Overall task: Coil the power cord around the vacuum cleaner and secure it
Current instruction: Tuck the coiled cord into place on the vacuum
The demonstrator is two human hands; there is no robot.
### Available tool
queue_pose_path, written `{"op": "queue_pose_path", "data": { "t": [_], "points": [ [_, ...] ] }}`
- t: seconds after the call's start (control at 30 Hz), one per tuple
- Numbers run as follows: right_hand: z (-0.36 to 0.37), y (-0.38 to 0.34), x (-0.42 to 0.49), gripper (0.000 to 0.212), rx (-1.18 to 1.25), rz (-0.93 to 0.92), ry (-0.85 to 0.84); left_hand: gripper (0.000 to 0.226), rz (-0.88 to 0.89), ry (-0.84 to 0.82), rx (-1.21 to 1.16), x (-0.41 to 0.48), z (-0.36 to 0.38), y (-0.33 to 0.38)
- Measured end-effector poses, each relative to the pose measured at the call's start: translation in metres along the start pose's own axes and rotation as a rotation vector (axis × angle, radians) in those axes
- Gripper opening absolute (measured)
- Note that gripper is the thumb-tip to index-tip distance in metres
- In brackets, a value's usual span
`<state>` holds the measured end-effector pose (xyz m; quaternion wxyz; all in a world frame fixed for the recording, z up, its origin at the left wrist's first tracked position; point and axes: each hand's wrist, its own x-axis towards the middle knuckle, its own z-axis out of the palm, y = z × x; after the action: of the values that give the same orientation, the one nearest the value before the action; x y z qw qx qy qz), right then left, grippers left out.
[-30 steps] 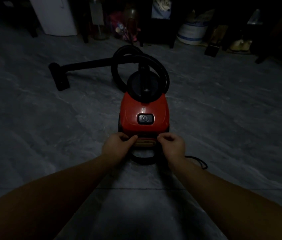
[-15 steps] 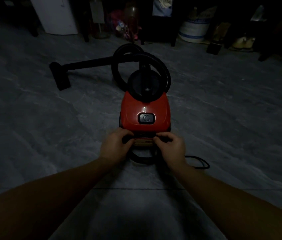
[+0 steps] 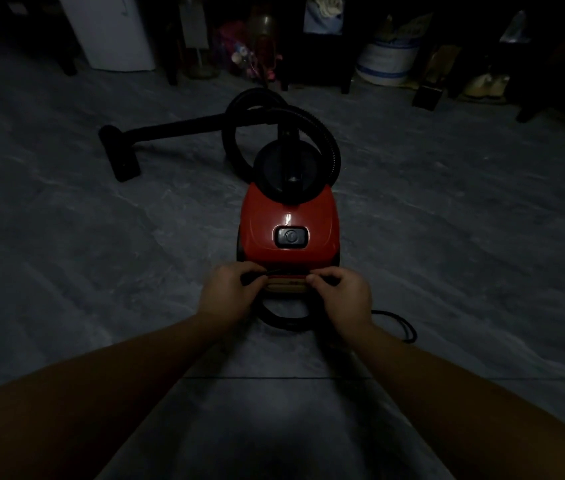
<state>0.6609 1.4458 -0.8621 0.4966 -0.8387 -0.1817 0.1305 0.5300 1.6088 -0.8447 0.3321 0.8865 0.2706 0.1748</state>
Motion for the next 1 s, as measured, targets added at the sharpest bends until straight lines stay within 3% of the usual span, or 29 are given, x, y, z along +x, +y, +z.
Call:
{"op": "queue_pose_path", "data": {
  "t": [0.17, 0.57, 1.0],
  "points": [
    [0.000, 0.000, 0.001, 0.013, 0.040, 0.018, -0.020, 0.036, 0.132, -0.053, 0.048, -0.007, -0.005, -0.001],
    [0.000, 0.004, -0.002, 0.016, 0.050, -0.002, -0.045, 0.035, 0.310, -0.155, 0.104, 0.003, -0.011, -0.009],
    [0.007, 0.009, 0.003, 0.005, 0.054, -0.029, -0.001, 0.020, 0.177, -0.112, 0.042, 0.008, 0.001, -0.012]
  ]
}}
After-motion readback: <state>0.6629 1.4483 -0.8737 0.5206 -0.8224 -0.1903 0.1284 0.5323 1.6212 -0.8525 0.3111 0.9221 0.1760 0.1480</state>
